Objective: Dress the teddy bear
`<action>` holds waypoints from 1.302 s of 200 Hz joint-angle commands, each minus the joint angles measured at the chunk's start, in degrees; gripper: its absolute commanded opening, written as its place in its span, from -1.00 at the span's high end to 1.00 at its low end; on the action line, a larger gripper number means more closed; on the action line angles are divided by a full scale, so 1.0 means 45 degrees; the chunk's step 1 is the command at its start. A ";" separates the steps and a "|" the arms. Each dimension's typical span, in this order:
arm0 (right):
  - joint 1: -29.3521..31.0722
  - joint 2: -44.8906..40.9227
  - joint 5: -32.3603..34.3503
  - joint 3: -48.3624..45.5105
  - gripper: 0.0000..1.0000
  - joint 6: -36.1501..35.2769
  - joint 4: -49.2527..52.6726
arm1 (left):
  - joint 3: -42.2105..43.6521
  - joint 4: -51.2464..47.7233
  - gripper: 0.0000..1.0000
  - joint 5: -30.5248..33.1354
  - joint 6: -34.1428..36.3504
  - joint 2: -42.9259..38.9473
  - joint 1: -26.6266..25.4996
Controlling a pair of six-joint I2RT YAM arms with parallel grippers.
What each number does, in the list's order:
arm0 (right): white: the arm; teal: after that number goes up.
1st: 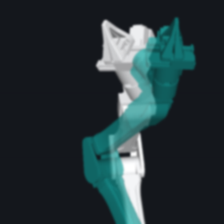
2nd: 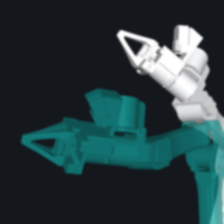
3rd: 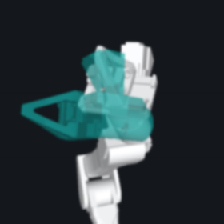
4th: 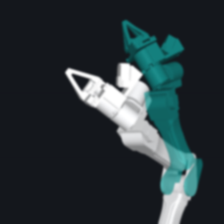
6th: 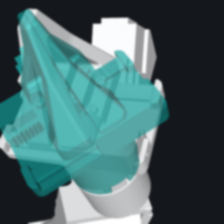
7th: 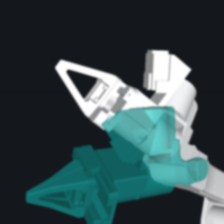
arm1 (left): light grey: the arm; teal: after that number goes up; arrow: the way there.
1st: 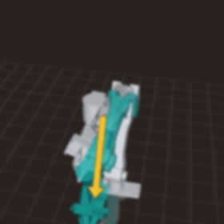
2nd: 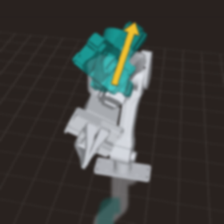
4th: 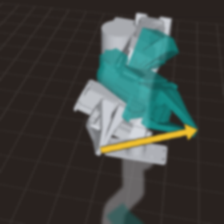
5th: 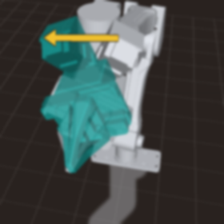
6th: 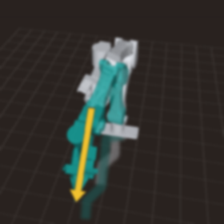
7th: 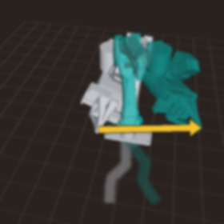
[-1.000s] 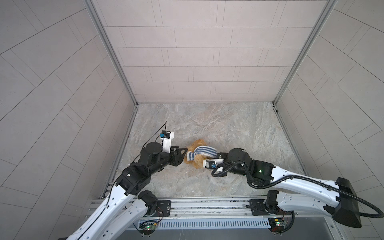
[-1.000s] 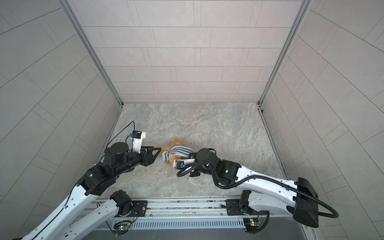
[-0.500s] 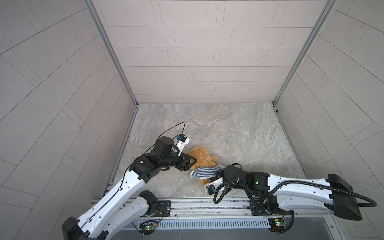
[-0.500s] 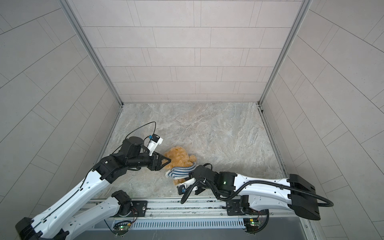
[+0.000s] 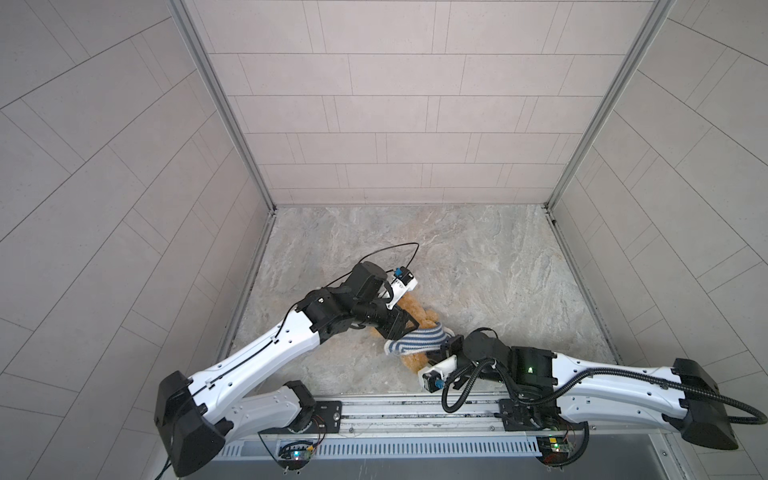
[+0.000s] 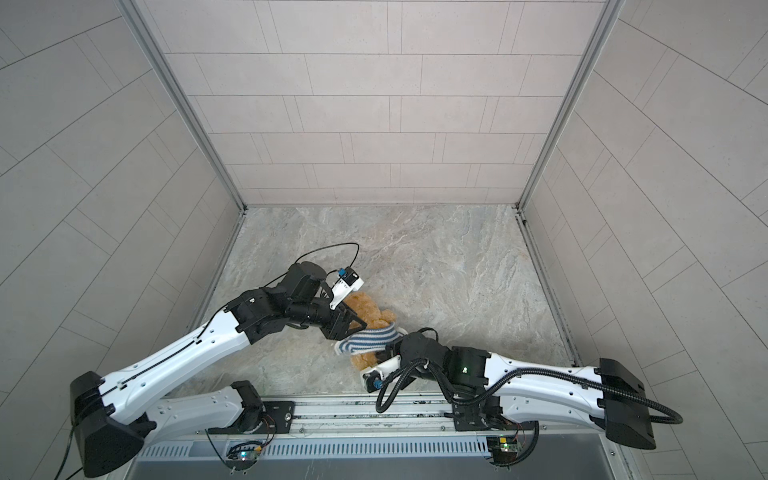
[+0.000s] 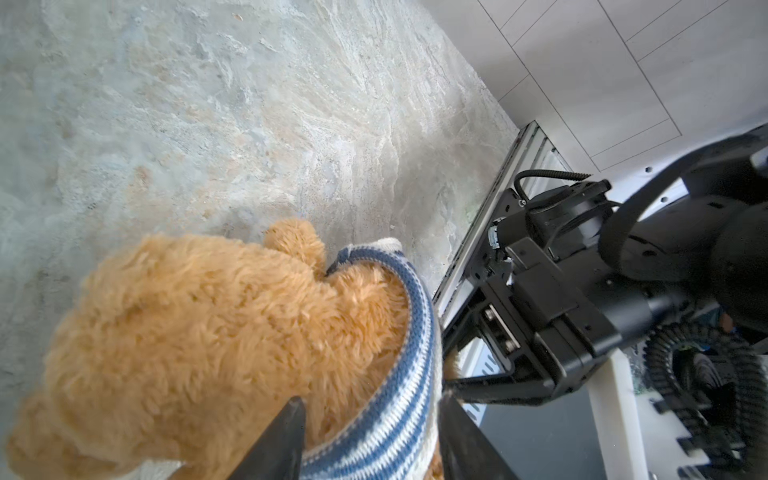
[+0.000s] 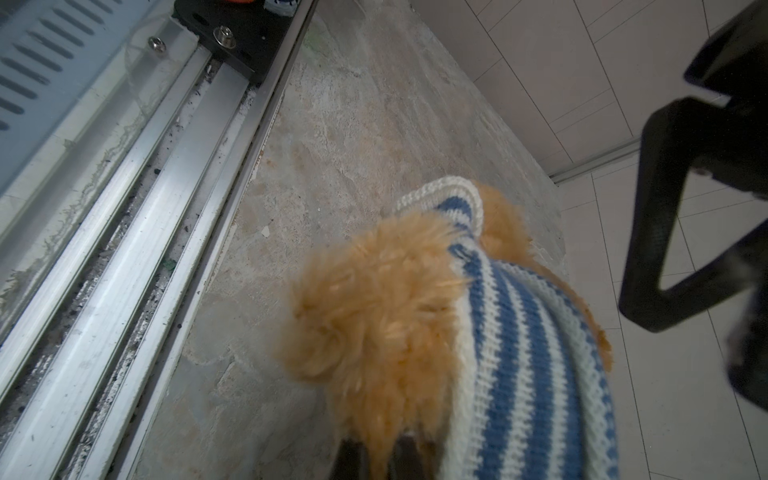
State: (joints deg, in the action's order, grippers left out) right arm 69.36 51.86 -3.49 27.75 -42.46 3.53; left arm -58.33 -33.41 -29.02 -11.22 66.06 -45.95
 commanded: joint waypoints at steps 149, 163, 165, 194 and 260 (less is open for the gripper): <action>0.0056 -0.0486 -0.0318 -0.0092 1.00 -0.0272 0.0133 | -0.0823 -0.0638 1.00 0.1196 0.1142 0.1213 -0.0706; 0.0071 -0.0506 -0.0315 -0.0092 1.00 -0.0224 0.0153 | -0.0606 -0.0332 1.00 0.1076 0.0848 0.1092 -0.0312; 0.0069 -0.0507 -0.0318 -0.0102 1.00 -0.0216 0.0163 | -0.0572 -0.0262 1.00 0.0998 0.0784 0.1074 -0.0212; 0.0146 -0.0673 -0.0417 -0.0199 1.00 0.0033 0.0115 | 0.0066 0.0709 1.00 0.0495 -0.0026 0.0772 0.1218; 0.0949 -0.0835 0.0178 -0.0469 1.00 0.0348 0.0024 | 0.0702 0.1799 1.00 0.2437 -0.1289 0.1245 0.2756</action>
State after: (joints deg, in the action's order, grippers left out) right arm 71.44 49.08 -0.49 27.35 -41.80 1.32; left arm -56.93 -29.36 -27.09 -14.39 70.76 -36.88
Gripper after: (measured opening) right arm 0.081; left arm 0.054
